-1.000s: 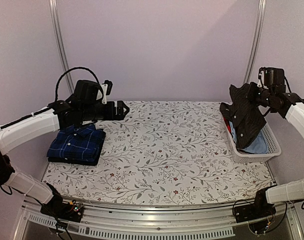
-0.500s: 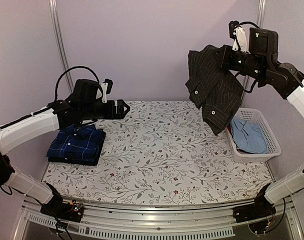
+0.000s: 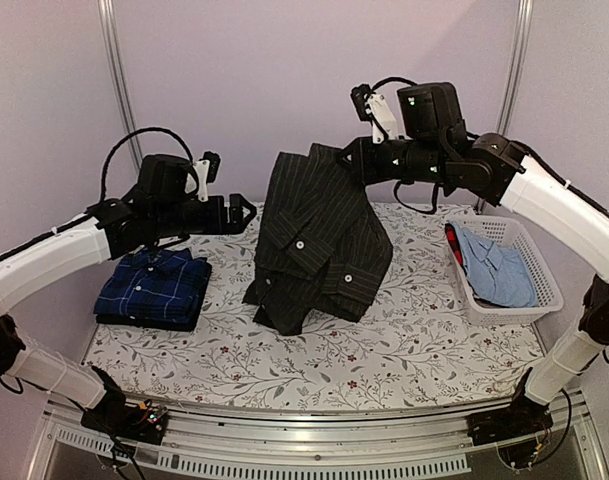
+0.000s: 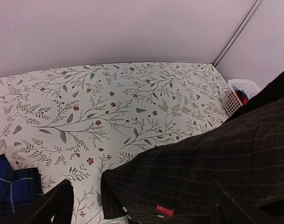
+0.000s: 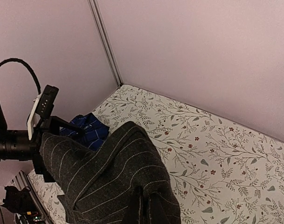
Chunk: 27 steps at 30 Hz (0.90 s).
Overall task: Fold and stack the long sleeve shirts
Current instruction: Place the crumpled shirt at the center of the board, then rotate the crumpled shirt at the center of the board.
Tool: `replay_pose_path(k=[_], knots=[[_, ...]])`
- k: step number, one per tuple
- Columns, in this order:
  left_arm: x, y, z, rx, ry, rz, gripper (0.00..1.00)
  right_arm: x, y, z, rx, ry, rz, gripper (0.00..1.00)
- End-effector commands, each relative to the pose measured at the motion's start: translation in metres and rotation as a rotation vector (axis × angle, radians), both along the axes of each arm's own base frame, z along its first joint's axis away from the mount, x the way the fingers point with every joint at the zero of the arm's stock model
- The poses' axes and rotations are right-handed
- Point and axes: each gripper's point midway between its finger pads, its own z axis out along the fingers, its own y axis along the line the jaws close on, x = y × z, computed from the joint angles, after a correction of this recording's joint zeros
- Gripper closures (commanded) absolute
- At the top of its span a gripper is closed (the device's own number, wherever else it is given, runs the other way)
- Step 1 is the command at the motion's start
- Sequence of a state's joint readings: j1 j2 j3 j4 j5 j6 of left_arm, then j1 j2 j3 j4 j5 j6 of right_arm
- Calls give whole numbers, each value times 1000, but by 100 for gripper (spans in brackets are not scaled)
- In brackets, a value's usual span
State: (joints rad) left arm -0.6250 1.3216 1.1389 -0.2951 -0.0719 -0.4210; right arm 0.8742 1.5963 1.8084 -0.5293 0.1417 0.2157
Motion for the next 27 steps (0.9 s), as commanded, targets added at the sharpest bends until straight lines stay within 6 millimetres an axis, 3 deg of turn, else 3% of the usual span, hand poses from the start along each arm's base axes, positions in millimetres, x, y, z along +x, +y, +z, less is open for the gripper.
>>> replay_pose_path(k=[1,3,5,8,10,12,15,22,27], knots=[[-5,10,-1,-2,-3,14,0,15,-2,-61,-18,126,29,100],[-6,10,-7,2,10,11,0,24,-13,-103,-33,214,11,100],[-8,10,-14,3,27,11,0,34,-34,-142,-65,288,-61,92],[-11,11,-28,0,57,9,0,37,-64,-198,-133,383,-163,68],[-14,10,-40,-4,84,9,0,35,-76,-215,-174,402,-211,51],[-17,11,-55,-8,121,13,0,29,-80,-225,-206,407,-225,39],[-23,9,-77,-27,181,16,0,14,-67,-227,-254,373,-214,26],[-38,14,-131,-32,306,42,0,-17,-33,-242,-340,342,-196,15],[-37,8,-149,-39,342,33,0,-12,-41,-255,-376,335,-267,12]])
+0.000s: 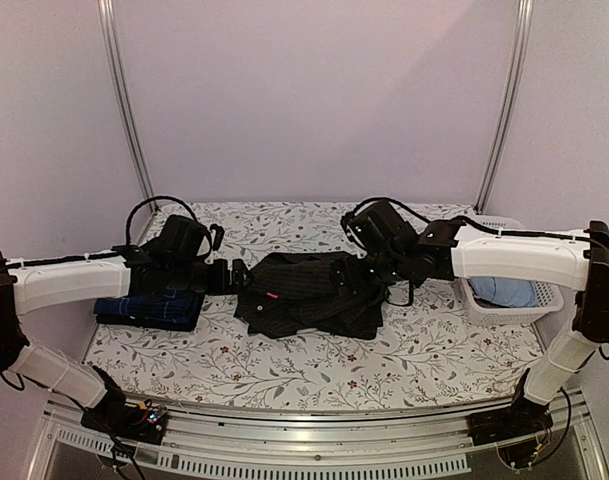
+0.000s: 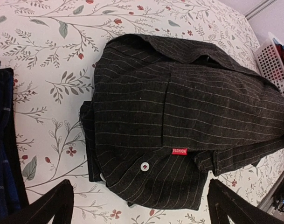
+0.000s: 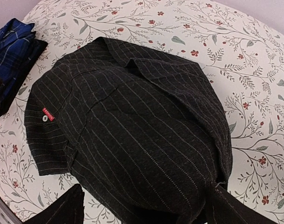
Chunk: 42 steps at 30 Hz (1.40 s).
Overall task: Fold and stack the long sleeve shirts
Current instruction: Rotate the crumpled shirt at the center of the board.
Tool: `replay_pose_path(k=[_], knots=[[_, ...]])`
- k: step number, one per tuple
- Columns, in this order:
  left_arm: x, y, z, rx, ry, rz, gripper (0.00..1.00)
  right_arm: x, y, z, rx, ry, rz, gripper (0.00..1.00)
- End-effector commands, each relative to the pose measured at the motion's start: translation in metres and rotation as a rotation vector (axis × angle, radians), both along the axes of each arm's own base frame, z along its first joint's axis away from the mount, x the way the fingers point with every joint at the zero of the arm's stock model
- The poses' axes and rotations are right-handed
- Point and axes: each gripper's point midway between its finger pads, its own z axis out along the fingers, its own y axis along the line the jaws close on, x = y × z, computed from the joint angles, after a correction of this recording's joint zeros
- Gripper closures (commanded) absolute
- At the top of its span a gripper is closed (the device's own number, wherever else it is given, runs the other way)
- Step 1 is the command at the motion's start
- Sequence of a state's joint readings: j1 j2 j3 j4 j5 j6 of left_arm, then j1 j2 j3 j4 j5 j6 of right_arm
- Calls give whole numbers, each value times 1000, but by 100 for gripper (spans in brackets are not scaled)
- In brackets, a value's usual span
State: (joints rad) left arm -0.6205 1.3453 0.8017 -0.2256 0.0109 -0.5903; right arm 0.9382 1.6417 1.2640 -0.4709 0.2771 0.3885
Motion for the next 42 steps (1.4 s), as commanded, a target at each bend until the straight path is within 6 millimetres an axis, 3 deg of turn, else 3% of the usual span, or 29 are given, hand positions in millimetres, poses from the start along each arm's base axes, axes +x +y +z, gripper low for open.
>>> replay_pose_path(k=[1,6,11,13,15,20,21,25,30,33,39,42], knots=[[10,-10,-6,-52,9,7,0,17,-18,-7,-59,-42,-117,14],[18,-17,-34,-17,83,20,7,24,-33,-9,-76,-44,-169,26],[23,-31,-60,-9,142,13,24,20,-33,-11,-36,-14,-149,68],[27,-41,-66,-10,151,2,36,17,-33,-12,-31,-6,-141,83],[35,-51,-68,-14,143,-10,55,17,-36,-10,-37,-14,-150,97],[73,-80,-63,-24,96,-40,97,17,-51,15,-29,-55,-166,100],[84,-88,-58,-28,75,-48,100,17,-53,22,-25,-66,-165,100],[130,-120,-24,-77,-32,-80,100,12,-59,52,-19,-109,-126,100],[171,-143,6,-132,-121,-106,100,-5,-36,69,33,-95,22,100],[182,-140,11,-136,-125,-101,86,-20,-3,55,84,-44,124,100],[174,-105,20,-108,-127,-60,40,-46,77,17,210,75,272,100],[158,-93,21,-97,-118,-65,31,-47,100,-4,208,135,300,85]])
